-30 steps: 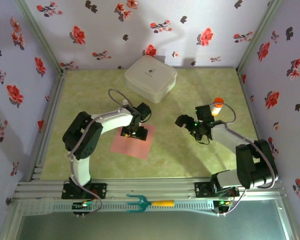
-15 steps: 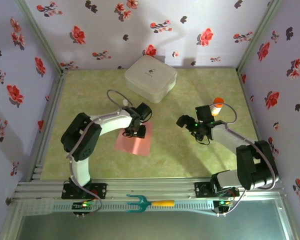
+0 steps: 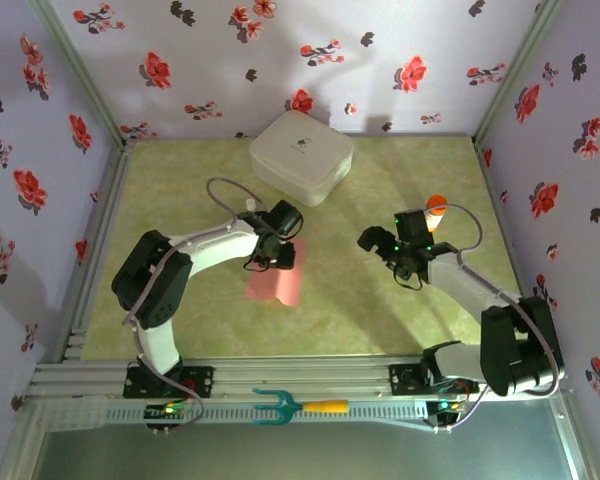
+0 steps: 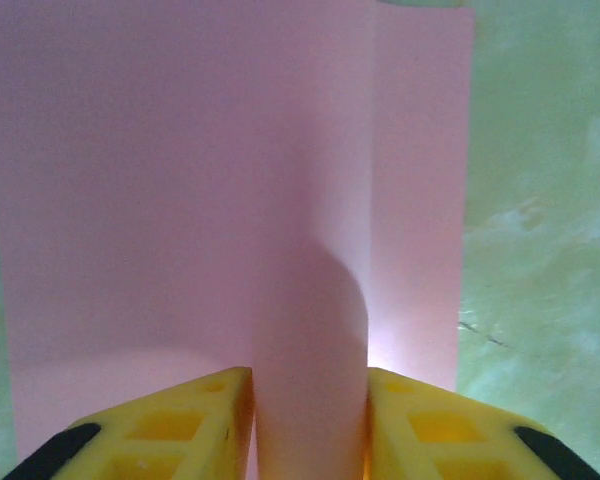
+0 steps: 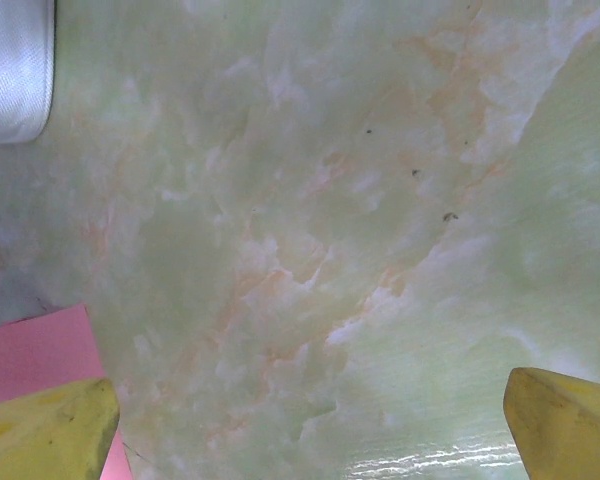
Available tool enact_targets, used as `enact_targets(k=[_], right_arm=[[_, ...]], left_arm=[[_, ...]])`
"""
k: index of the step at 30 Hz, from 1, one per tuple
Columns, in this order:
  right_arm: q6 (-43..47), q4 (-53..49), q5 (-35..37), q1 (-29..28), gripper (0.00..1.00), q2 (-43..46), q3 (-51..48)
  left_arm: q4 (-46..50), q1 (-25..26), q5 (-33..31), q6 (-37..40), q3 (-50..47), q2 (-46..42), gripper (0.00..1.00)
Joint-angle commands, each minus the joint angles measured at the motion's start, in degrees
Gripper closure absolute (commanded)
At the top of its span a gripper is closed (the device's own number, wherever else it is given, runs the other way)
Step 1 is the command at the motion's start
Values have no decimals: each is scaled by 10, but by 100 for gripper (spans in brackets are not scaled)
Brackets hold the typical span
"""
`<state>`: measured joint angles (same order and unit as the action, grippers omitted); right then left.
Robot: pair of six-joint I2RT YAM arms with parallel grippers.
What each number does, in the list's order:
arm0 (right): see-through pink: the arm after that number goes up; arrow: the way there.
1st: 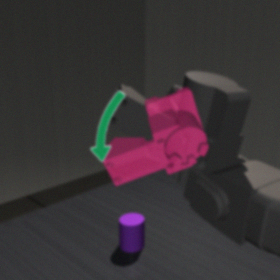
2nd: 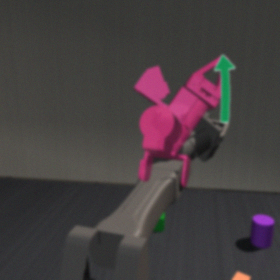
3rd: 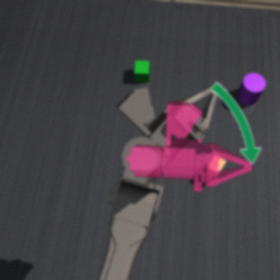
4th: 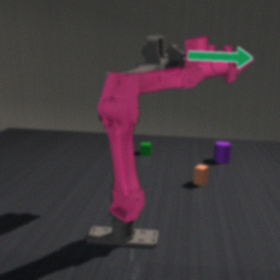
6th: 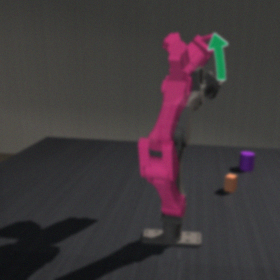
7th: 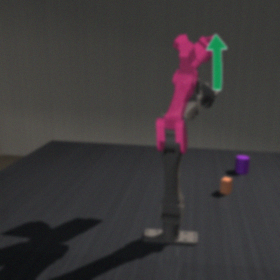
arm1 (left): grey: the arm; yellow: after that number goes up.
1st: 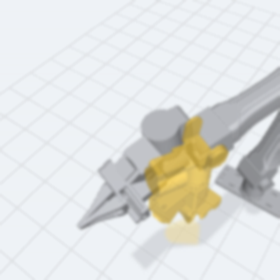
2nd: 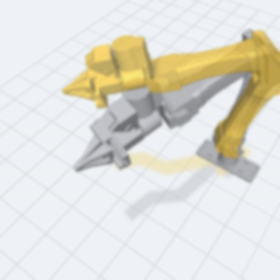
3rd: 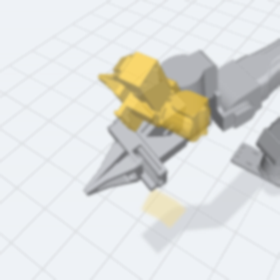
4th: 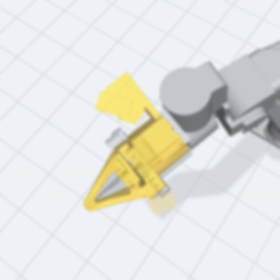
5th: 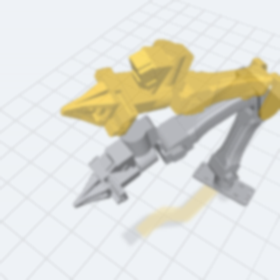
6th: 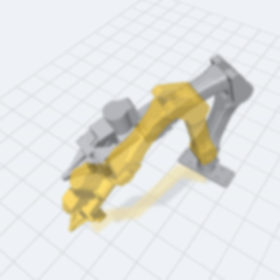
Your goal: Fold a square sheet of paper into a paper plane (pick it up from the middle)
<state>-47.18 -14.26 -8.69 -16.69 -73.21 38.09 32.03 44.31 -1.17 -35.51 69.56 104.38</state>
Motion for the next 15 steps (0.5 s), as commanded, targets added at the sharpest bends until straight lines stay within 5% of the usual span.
enact_targets(k=[1, 15], right_arm=[[-12, -19, 33, -4, 1, 23, 7], [-25, -16, 60, -3, 1, 70, -5]], left_arm=[[-22, 0, 40, -18, 1, -23, 68], [-145, -23, 210, -89, -12, -41, 70]])
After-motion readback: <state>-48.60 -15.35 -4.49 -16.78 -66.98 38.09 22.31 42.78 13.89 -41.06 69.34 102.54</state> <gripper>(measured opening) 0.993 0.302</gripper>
